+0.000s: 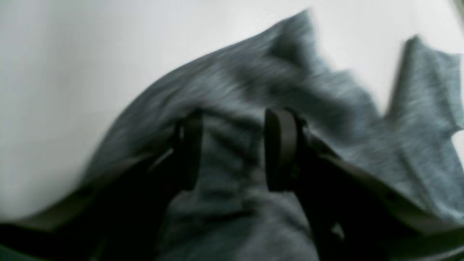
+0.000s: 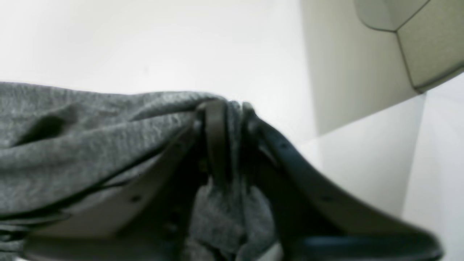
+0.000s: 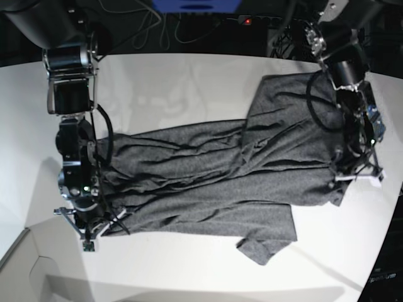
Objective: Layout the t-shirt on the table in an organized manner, then fold the t-shirt properly
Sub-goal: 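Regrasp the shirt with the right gripper and drag it toward the left gripper, then pull the shirt apart with both grippers to stretch it flat, then lift the shirt edge with the left gripper and pull it outward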
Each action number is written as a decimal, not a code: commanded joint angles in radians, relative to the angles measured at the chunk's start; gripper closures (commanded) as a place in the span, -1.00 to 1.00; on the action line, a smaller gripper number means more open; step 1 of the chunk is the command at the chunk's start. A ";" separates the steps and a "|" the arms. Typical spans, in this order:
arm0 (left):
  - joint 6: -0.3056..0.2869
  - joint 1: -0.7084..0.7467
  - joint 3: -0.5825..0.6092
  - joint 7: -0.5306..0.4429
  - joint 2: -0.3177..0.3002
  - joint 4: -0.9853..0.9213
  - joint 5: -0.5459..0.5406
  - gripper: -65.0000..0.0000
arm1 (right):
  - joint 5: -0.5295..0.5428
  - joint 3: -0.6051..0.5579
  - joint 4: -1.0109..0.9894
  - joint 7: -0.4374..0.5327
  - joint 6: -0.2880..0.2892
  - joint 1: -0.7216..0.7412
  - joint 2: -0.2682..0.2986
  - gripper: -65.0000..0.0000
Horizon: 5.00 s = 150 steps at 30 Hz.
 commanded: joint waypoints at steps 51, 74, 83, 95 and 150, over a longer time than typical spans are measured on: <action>-0.011 -0.118 0.184 -0.198 -0.079 -0.288 -0.123 0.15 | -0.004 0.257 0.585 -0.067 -0.004 -0.780 -0.047 1.00; -0.011 0.089 0.172 0.020 -0.099 0.325 -0.221 0.15 | -0.002 0.346 0.700 -0.069 -0.001 -0.881 -0.102 1.00; -0.004 0.501 0.146 0.044 -0.066 0.589 -0.325 0.15 | -0.004 0.343 0.736 -0.146 -0.001 -0.881 -0.104 1.00; -0.008 0.640 0.017 0.058 0.000 0.588 -0.324 0.15 | -0.004 0.347 0.737 -0.143 -0.001 -0.886 -0.127 0.76; -0.102 0.850 -0.141 0.281 0.026 0.740 -0.330 1.00 | 0.003 0.318 0.797 -0.144 0.001 -0.883 -0.125 0.43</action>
